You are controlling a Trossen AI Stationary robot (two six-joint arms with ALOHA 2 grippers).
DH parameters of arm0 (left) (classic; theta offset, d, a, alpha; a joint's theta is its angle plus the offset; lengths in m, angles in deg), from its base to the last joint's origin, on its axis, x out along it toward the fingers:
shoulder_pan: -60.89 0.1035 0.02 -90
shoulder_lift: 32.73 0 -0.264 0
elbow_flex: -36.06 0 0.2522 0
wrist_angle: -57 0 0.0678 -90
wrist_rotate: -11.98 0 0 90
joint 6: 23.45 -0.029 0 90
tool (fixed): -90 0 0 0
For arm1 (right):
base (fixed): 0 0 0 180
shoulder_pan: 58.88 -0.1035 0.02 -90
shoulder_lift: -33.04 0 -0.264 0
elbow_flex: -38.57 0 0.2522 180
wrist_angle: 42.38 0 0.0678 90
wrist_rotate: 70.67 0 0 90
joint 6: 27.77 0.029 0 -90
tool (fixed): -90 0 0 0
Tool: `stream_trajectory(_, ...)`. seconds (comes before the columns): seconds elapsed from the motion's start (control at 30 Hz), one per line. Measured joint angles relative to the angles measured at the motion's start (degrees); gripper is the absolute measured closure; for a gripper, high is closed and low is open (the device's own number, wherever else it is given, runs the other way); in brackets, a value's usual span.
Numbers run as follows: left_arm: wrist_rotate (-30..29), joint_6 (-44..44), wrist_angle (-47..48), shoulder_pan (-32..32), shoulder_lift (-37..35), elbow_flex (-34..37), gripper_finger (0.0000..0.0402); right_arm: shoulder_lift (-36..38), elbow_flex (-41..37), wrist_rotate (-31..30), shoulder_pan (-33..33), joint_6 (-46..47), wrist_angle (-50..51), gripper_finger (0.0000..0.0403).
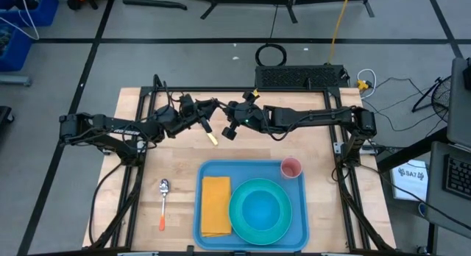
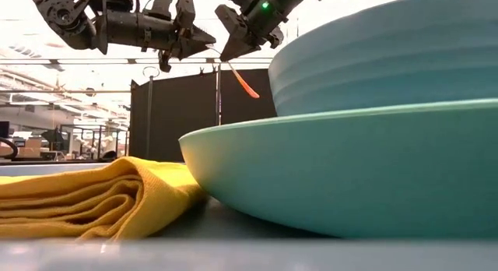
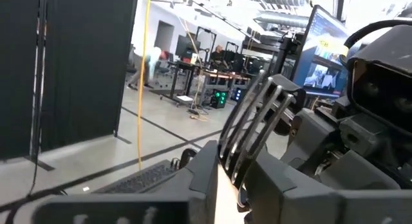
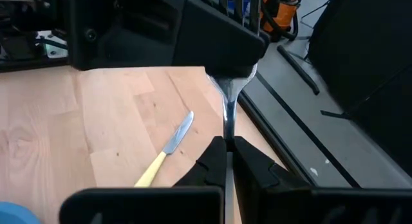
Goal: Set up tray
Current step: Put the orange fork on top of the yellow table napkin
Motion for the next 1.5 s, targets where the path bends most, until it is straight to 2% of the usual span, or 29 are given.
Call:
stream_trajectory(0.13,0.45,-3.25,-0.34,0.02,0.02,0.00,0.0390,0.00,0.00,0.31,-0.02,0.00,0.09,0.0401)
stream_trajectory(0.33,0.16,-6.46,-0.67,-0.02,0.02,0.02,0.0396,0.00,0.00,2.67,0.02,-0.02,0.18,0.0402)
stream_trajectory(0.53,1.03,-9.28,1.34,-0.06,-0.37,0.02,0.0397,0.00,0.00,2.87,-1.17,-3.44,2.38,0.0354)
stream_trajectory(0.73,-0.45,-10.29,6.85,0.44,-3.01,0.02,0.0397,0.02,-0.02,3.17,-1.90,-2.81,9.68,0.0319)
stream_trajectory(0.83,2.40,-11.83,9.11,0.42,-5.63,0.02,0.0397,0.02,-0.02,3.08,-2.02,-1.42,12.62,0.0312)
stream_trajectory(0.93,7.97,-9.75,18.46,-0.32,-9.38,0.00,0.0397,0.14,-0.03,2.77,-2.01,-1.42,15.09,0.0312)
stream_trajectory(1.07,12.80,-4.76,31.81,-4.33,-14.27,0.00,0.0398,1.31,-0.04,-1.38,-2.10,-3.09,16.48,0.0320)
stream_trajectory(1.17,12.72,-0.34,40.03,-9.64,-18.31,-0.02,0.0398,2.66,-0.04,-1.63,-1.99,-4.01,16.99,0.0325)
stream_trajectory(1.3,4.76,6.55,51.05,-18.98,-24.00,0.02,0.0398,4.72,-0.04,-1.58,-1.95,-4.52,18.31,0.0328)
stream_trajectory(1.5,0.14,18.42,53.13,-30.85,-25.75,0.02,0.0398,6.98,-0.04,-1.37,-1.94,-4.70,18.17,0.0328)
